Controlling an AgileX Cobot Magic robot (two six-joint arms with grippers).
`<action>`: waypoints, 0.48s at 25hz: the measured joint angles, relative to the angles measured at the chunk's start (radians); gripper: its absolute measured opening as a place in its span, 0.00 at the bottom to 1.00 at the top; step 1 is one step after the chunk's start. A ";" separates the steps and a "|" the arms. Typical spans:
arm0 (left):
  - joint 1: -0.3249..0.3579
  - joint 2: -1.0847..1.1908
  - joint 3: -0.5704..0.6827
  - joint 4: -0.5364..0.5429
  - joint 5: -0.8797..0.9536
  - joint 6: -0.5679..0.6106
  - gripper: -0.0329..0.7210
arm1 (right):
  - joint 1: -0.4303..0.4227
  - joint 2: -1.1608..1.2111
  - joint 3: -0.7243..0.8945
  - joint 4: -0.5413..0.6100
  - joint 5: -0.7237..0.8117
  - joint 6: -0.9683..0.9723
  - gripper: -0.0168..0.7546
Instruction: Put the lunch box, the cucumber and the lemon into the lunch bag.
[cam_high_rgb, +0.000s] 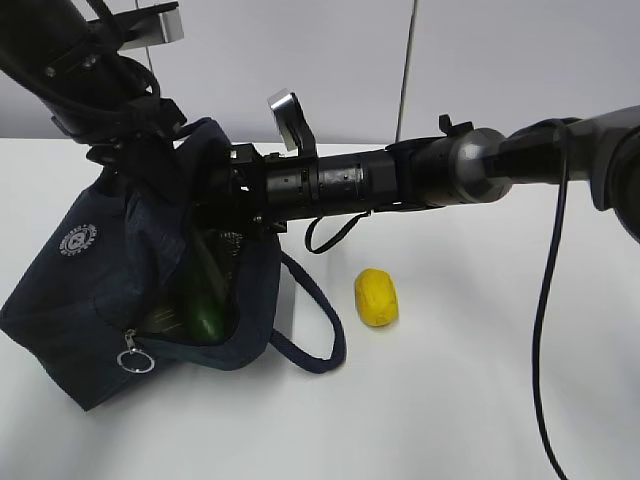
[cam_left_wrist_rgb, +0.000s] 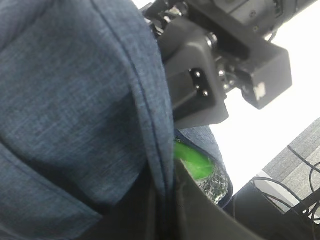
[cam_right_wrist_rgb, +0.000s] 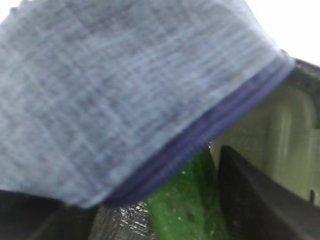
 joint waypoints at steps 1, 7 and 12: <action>0.000 0.000 0.000 0.000 0.000 0.000 0.04 | 0.000 0.000 0.000 0.000 0.001 0.001 0.77; 0.000 0.000 0.000 0.000 0.000 0.000 0.04 | -0.040 0.000 0.000 -0.011 0.030 0.039 0.77; 0.000 0.000 0.000 0.000 -0.002 0.000 0.04 | -0.126 0.000 0.000 -0.098 0.047 0.110 0.77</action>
